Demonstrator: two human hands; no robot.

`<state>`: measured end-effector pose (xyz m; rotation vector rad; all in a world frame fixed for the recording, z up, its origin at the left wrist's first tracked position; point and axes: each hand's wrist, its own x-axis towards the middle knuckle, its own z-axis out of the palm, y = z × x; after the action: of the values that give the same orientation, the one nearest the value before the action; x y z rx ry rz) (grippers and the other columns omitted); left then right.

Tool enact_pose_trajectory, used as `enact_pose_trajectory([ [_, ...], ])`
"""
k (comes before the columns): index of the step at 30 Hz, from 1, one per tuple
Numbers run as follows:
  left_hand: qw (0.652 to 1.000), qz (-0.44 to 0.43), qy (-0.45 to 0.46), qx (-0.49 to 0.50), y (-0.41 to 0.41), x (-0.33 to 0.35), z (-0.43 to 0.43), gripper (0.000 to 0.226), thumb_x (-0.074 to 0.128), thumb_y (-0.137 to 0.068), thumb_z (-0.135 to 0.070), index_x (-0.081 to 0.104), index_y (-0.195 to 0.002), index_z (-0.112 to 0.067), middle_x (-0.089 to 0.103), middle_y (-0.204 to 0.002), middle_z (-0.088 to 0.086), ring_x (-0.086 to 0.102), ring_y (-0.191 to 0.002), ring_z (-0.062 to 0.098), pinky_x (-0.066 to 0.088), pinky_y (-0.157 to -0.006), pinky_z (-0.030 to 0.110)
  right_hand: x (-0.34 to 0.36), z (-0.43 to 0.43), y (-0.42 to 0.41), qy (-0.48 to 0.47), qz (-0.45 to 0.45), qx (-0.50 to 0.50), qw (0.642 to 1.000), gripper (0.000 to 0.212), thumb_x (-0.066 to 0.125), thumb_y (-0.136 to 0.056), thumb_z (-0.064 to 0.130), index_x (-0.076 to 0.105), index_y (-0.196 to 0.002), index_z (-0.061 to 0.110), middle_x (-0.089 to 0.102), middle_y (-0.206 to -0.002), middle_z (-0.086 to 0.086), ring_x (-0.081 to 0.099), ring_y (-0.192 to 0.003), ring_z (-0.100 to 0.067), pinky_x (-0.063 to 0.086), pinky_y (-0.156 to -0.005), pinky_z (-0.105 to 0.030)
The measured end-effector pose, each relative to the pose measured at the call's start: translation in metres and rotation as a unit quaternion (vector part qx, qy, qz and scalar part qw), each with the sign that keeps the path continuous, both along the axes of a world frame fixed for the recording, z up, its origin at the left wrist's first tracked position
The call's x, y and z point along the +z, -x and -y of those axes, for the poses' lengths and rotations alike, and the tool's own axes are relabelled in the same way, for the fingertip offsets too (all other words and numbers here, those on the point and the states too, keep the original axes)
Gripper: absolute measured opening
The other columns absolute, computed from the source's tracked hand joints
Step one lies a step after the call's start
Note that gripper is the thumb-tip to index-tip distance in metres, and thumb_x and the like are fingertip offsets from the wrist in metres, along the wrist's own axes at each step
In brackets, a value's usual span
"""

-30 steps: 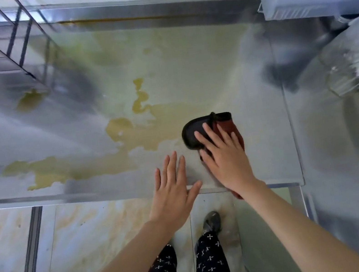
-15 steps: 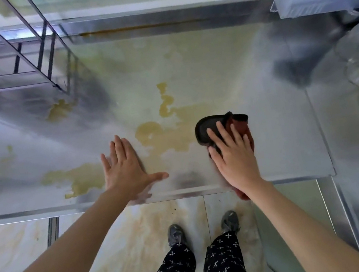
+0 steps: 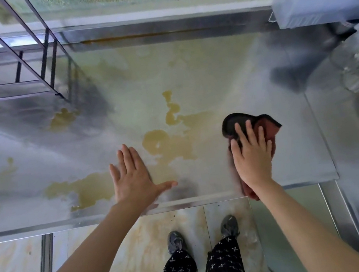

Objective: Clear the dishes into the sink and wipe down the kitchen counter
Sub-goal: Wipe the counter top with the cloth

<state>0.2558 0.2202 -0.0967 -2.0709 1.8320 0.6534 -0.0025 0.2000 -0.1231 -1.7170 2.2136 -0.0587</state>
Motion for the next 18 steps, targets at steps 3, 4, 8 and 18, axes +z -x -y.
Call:
enact_pose_trajectory([
  [3, 1.000, -0.005, 0.005, -0.001, -0.001, -0.002, 0.000, 0.140, 0.029, -0.050, -0.093, -0.021, -0.140, 0.001, -0.025, -0.151, 0.016, -0.022, -0.140, 0.028, -0.007, -0.113, 0.048, 0.000, -0.004, -0.039, 0.006, 0.017, -0.006, 1.000, 0.050, 0.022, -0.100, 0.042, 0.014, -0.148, 0.032, 0.003, -0.158, 0.003, -0.001, -0.145, -0.029, 0.000, -0.115, -0.050],
  [4, 1.000, -0.007, 0.007, 0.000, -0.001, -0.002, 0.000, 0.140, 0.029, -0.050, -0.094, -0.021, -0.140, 0.001, -0.025, -0.151, 0.016, -0.022, -0.140, 0.028, -0.007, -0.113, 0.048, 0.000, -0.011, -0.052, 0.011, 0.020, 0.037, 0.999, 0.050, 0.020, -0.099, 0.044, 0.014, -0.148, 0.033, 0.002, -0.158, 0.005, -0.002, -0.145, -0.027, -0.002, -0.114, -0.048],
  [8, 1.000, -0.015, 0.008, 0.003, 0.000, -0.002, 0.000, 0.142, 0.029, -0.048, -0.094, -0.021, -0.140, 0.001, -0.025, -0.151, 0.018, -0.022, -0.140, 0.030, -0.004, -0.113, 0.048, -0.002, -0.027, -0.055, -0.012, 0.008, 0.175, 0.984, 0.056, 0.003, -0.092, 0.054, 0.005, -0.146, 0.040, -0.010, -0.153, 0.013, -0.016, -0.139, -0.015, -0.005, -0.115, -0.043],
  [18, 1.000, -0.012, 0.021, -0.009, -0.001, -0.004, 0.000, 0.139, 0.031, -0.051, -0.092, -0.019, -0.140, 0.003, -0.021, -0.151, 0.020, -0.018, -0.140, 0.033, 0.000, -0.115, 0.048, 0.001, 0.004, -0.040, 0.003, 0.015, 0.001, 1.000, 0.050, 0.020, -0.099, 0.045, 0.017, -0.148, 0.034, 0.004, -0.158, 0.005, 0.001, -0.145, -0.028, 0.001, -0.115, -0.050],
])
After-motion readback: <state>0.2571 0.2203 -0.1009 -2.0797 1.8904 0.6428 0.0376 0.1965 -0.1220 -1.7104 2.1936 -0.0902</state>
